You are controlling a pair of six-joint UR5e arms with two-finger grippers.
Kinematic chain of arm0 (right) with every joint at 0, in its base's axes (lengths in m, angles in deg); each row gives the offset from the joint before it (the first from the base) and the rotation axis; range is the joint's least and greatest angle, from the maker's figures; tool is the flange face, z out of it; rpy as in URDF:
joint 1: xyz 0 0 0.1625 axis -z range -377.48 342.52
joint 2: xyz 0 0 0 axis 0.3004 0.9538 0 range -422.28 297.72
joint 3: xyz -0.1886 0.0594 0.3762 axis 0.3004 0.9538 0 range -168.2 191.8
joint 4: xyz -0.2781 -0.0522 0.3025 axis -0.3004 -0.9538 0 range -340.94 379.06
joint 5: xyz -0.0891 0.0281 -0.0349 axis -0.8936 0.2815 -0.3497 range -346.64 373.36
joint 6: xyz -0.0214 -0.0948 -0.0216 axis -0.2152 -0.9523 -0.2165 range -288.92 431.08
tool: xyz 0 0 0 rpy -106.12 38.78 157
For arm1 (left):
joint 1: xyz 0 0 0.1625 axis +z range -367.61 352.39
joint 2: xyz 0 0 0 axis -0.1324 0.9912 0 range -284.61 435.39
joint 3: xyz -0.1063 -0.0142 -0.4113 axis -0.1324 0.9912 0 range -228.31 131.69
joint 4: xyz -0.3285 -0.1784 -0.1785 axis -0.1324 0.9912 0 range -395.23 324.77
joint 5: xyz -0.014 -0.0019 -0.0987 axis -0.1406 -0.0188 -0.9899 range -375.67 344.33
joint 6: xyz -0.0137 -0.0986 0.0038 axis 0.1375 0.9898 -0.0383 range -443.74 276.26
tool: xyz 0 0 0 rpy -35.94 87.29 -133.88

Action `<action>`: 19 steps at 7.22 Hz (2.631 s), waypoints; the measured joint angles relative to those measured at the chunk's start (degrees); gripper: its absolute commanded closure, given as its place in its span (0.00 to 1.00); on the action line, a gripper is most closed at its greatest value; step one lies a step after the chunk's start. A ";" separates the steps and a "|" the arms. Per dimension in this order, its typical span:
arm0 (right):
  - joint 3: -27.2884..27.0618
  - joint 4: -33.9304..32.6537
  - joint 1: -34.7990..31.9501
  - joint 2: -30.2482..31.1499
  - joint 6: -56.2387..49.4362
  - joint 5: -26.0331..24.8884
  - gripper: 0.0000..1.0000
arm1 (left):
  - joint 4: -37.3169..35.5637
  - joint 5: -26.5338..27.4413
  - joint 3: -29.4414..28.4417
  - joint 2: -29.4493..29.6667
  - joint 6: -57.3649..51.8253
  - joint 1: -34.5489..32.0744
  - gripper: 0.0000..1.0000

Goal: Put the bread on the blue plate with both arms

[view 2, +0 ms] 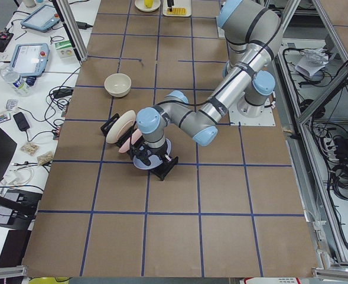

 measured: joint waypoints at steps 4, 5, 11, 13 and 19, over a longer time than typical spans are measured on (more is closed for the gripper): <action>-0.21 0.80 0.11 0.06 -0.67 -0.12 1.00 | 3.49 0.70 -0.58 -2.15 -0.70 1.39 1.00; 0.05 1.58 0.12 0.33 -0.65 -0.16 1.00 | 8.79 2.63 -1.85 -3.08 -1.20 1.67 1.00; 18.56 22.07 -3.02 3.59 1.91 -1.46 1.00 | 42.56 -8.07 -3.21 -6.83 -11.83 -9.47 1.00; 26.83 30.14 -10.09 3.67 8.67 -1.22 1.00 | 36.07 -21.15 -1.30 -6.91 -12.42 -21.21 1.00; 29.55 32.43 -27.95 4.84 25.99 4.29 1.00 | -24.65 -32.04 21.83 -2.73 19.08 -49.60 0.80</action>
